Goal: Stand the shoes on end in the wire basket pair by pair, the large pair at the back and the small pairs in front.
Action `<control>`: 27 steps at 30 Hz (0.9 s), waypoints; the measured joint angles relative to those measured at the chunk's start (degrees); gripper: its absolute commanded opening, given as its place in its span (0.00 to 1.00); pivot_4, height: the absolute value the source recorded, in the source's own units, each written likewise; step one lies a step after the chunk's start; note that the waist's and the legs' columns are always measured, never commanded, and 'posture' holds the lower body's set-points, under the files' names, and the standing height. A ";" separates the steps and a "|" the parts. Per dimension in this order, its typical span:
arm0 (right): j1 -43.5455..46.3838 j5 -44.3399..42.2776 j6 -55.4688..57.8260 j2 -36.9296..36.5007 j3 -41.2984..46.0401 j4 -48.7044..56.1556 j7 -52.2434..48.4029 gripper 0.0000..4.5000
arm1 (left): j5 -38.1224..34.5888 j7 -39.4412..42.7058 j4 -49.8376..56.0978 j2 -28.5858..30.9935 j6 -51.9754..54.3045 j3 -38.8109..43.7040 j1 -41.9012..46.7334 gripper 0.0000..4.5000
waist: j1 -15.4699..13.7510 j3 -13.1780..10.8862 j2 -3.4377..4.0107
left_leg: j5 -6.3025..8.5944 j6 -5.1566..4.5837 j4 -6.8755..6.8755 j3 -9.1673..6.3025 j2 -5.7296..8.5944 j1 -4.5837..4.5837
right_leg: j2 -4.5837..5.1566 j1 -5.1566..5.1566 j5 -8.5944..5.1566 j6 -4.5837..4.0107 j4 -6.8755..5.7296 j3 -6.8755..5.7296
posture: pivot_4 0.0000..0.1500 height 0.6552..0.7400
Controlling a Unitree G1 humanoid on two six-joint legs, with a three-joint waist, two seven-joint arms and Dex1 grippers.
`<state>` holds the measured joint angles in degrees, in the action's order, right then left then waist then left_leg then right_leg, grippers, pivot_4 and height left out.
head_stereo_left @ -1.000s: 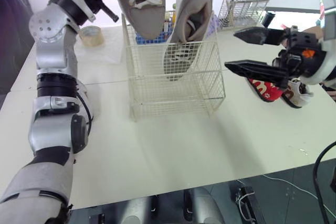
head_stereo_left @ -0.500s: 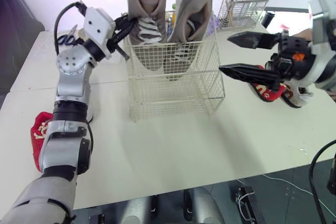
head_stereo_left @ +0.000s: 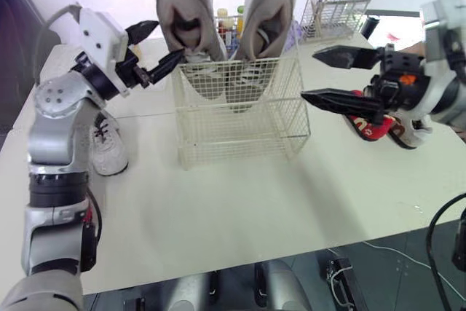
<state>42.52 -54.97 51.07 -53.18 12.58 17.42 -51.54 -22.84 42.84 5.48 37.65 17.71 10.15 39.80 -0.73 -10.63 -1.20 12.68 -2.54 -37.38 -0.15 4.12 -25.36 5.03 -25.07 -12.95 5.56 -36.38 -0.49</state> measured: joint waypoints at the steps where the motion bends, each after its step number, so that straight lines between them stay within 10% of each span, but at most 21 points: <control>1: 0.11 0.29 -0.33 0.18 -0.45 -0.33 -0.26 1.00 | -0.33 -0.39 0.99 0.48 1.13 0.23 -0.39 0.76 | -0.02 0.00 0.00 | 0.00 0.00 -0.01 0.00 0.00 0.00 | 0.00 0.01 0.00 0.00 0.01 0.00 | 1.00 1.00; 21: 0.85 3.67 -1.90 2.44 -3.08 -2.89 -1.59 1.00 | -0.15 -3.05 -5.86 -1.82 1.99 -0.11 9.47 0.76 | 0.03 0.00 0.00 | -0.01 0.01 0.02 -0.01 0.00 -0.01 | -0.03 -0.02 0.01 0.00 0.03 -0.02 | 1.00 1.00; 27: -3.25 4.26 0.01 1.11 -1.45 -1.86 1.45 1.00 | -11.57 -2.50 2.37 3.77 15.59 7.23 3.62 0.76 | 0.49 0.00 0.01 | -0.01 0.01 0.12 -0.01 -0.01 -0.04 | -0.04 -0.13 0.00 0.00 0.02 0.00 | 1.00 1.00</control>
<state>39.27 -50.72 51.08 -52.07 11.13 15.56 -50.08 -34.42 40.34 7.85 41.43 33.30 17.38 43.42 -0.24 -10.63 -1.19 12.67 -2.53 -37.26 -0.16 4.10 -25.39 5.00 -25.20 -12.95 5.55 -36.36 -0.49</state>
